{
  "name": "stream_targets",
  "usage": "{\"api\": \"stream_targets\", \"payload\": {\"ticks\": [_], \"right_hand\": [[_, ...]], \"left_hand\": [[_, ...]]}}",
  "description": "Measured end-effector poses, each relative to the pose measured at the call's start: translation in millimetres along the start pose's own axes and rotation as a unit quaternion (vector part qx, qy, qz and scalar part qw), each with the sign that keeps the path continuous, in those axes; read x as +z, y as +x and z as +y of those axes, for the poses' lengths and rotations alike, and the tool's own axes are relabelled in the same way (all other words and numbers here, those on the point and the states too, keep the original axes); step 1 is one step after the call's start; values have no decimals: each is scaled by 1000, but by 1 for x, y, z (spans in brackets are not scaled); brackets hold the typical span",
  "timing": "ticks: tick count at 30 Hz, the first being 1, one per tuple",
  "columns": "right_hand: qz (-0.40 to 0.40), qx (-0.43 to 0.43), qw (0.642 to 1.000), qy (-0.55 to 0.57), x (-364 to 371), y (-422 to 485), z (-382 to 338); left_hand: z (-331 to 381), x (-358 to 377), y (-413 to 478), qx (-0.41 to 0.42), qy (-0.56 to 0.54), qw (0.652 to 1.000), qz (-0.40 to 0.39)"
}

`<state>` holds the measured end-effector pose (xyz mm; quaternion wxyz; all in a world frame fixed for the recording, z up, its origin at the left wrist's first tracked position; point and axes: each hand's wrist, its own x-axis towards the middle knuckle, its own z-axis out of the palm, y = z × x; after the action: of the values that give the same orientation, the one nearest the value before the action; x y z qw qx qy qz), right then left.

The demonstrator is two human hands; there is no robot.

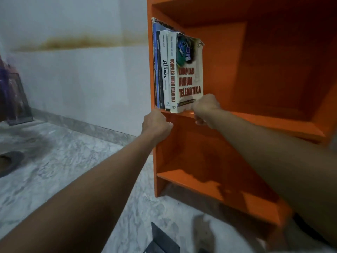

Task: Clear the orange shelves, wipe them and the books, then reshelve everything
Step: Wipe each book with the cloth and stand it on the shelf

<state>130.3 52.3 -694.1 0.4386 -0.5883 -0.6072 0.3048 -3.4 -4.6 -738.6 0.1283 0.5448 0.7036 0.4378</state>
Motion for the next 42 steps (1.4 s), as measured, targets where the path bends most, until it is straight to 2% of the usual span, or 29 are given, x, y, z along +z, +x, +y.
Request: {"api": "stream_targets", "payload": {"ticks": [2, 7, 13, 16, 20, 23, 27, 29, 31, 33, 35, 39, 42], "right_hand": [[4, -2, 999, -44, 9, -15, 10], [4, 66, 984, -168, 23, -71, 71], [-73, 132, 929, -337, 0, -154, 161], [-163, 171, 893, -384, -13, -188, 198], [-234, 184, 845, -444, -12, -214, 241], [-266, 186, 830, -454, 8, -229, 285], [-337, 176, 810, -447, 35, -263, 339], [-326, 182, 821, -432, 37, -271, 351], [-296, 226, 842, -391, 28, -271, 353], [-205, 264, 878, -343, 16, -266, 354], [-128, 292, 897, -305, 8, -260, 356], [-83, 355, 905, -220, 22, -260, 361], [-11, 378, 908, -180, 32, -264, 364]], "left_hand": [[-10, 4, -9, 11, 0, 999, -33], [-42, 43, -52, 6, 23, 986, -164], [-76, 103, -127, 35, 91, 937, -337], [-92, 122, -156, 50, 108, 907, -403], [-113, 143, -183, 33, 158, 874, -458], [-136, 166, -201, 14, 168, 857, -487], [-160, 185, -210, 8, 179, 857, -483], [-172, 192, -212, -14, 178, 860, -478], [-182, 197, -218, -40, 176, 859, -480], [-187, 201, -222, -59, 191, 852, -484], [-189, 206, -223, -75, 207, 846, -486], [-190, 210, -221, -88, 215, 847, -479], [-198, 214, -220, -87, 221, 846, -477]]}}
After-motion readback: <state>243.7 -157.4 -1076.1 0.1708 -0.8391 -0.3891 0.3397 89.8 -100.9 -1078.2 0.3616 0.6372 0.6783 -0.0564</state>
